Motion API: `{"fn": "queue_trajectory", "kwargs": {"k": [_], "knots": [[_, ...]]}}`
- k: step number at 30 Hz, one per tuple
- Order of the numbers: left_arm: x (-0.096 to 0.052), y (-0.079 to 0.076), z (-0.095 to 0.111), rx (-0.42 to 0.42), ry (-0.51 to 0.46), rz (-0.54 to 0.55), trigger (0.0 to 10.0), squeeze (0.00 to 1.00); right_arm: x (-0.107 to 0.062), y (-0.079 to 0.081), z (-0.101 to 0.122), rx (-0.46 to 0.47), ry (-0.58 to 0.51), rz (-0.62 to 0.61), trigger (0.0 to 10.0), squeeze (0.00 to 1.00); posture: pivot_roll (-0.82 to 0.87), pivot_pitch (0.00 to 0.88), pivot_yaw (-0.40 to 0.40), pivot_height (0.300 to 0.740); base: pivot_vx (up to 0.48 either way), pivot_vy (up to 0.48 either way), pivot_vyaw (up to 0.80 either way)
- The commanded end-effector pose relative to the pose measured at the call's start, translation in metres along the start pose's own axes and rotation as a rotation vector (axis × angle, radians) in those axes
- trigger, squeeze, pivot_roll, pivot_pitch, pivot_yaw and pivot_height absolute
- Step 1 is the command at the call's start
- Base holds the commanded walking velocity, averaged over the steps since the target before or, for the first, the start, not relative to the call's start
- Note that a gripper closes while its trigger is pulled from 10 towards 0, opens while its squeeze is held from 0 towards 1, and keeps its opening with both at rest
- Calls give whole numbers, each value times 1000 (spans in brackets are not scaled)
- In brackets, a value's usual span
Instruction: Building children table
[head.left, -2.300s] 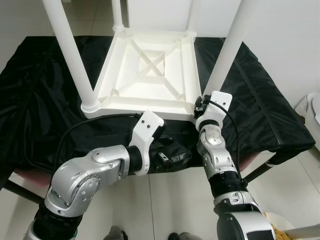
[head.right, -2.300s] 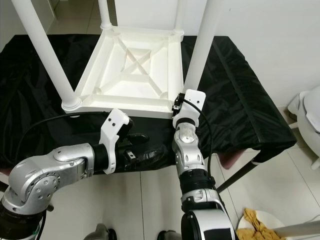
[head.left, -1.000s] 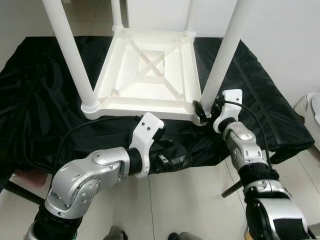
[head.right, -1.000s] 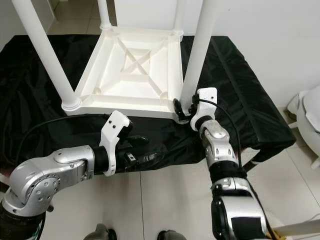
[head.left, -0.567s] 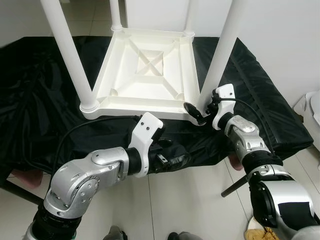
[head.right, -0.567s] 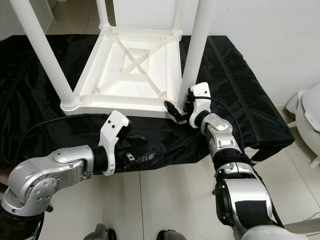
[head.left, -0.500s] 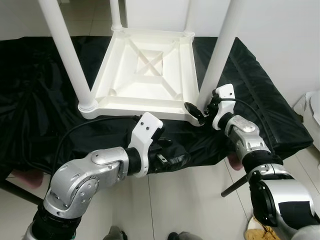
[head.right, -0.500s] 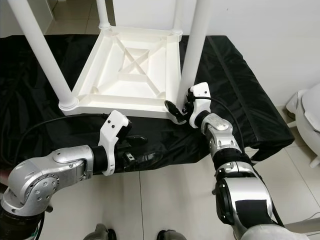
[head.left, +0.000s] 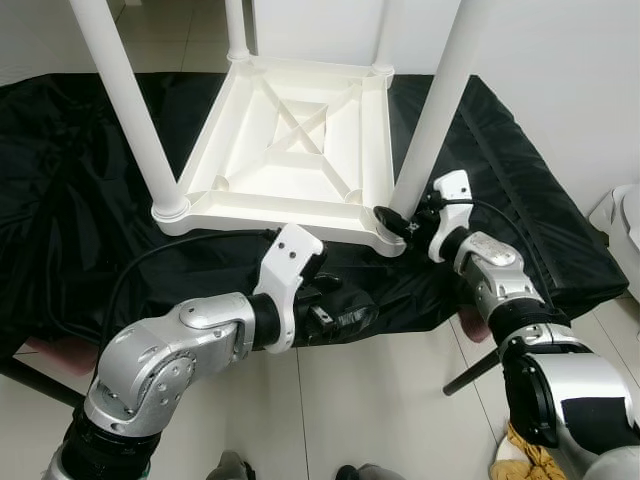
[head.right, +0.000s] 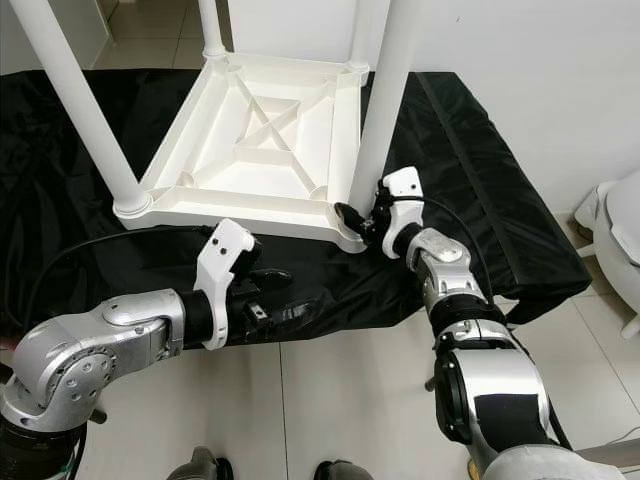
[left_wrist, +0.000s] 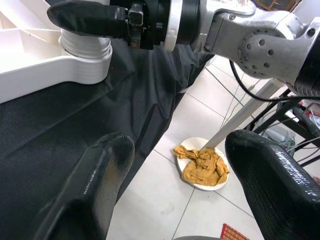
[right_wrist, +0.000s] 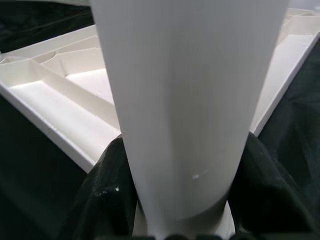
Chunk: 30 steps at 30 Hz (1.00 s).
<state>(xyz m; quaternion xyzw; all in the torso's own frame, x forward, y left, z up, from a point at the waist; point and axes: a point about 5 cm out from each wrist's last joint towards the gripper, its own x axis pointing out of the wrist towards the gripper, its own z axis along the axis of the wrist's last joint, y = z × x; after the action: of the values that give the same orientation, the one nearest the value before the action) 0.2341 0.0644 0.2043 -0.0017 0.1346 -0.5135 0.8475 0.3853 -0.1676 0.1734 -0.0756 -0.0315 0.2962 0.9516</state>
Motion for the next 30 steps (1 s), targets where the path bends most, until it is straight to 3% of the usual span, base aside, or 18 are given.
{"fn": "queue_trajectory", "kwargs": {"k": [1, 10, 16, 17, 20, 24, 27, 30], "knots": [[0, -3, 2, 16, 5, -14, 10000, 0, -6, 5, -21, 57, 66, -14, 0, 0, 34, 100, -8, 740, 0, 0, 0], [1, -3, 1, 9, 3, -17, 10000, 0, -5, 1, -26, 137, 63, -265, 0, 0, 23, 101, -11, 740, 0, 0, 0], [1, -4, 0, 6, 3, -25, 10000, 0, -4, 6, -26, 142, 33, -436, 0, 0, 20, 98, -13, 740, 0, 0, 0], [1, -5, 0, 5, 5, -28, 10000, 0, -1, 14, -28, 166, 25, -524, 0, 0, 18, 93, -15, 740, 0, 0, 0], [2, -5, -1, 6, 5, -31, 10000, 0, 0, 26, -29, 183, 15, -625, 0, 0, 16, 89, -16, 740, 0, 0, 0], [3, -5, -1, 6, 5, -32, 10000, 0, 3, 37, -30, 196, 9, -689, 0, 0, 15, 87, -16, 740, 0, 0, 0], [3, -7, 0, 7, 3, -39, 10000, 0, 9, 57, -28, 266, -13, -744, 0, 0, 18, 83, -19, 740, 0, 0, 0], [3, -7, 0, 7, 3, -40, 10000, 0, 10, 57, -26, 275, -18, -747, 0, 0, 19, 82, -22, 740, 0, 0, 0]]}}
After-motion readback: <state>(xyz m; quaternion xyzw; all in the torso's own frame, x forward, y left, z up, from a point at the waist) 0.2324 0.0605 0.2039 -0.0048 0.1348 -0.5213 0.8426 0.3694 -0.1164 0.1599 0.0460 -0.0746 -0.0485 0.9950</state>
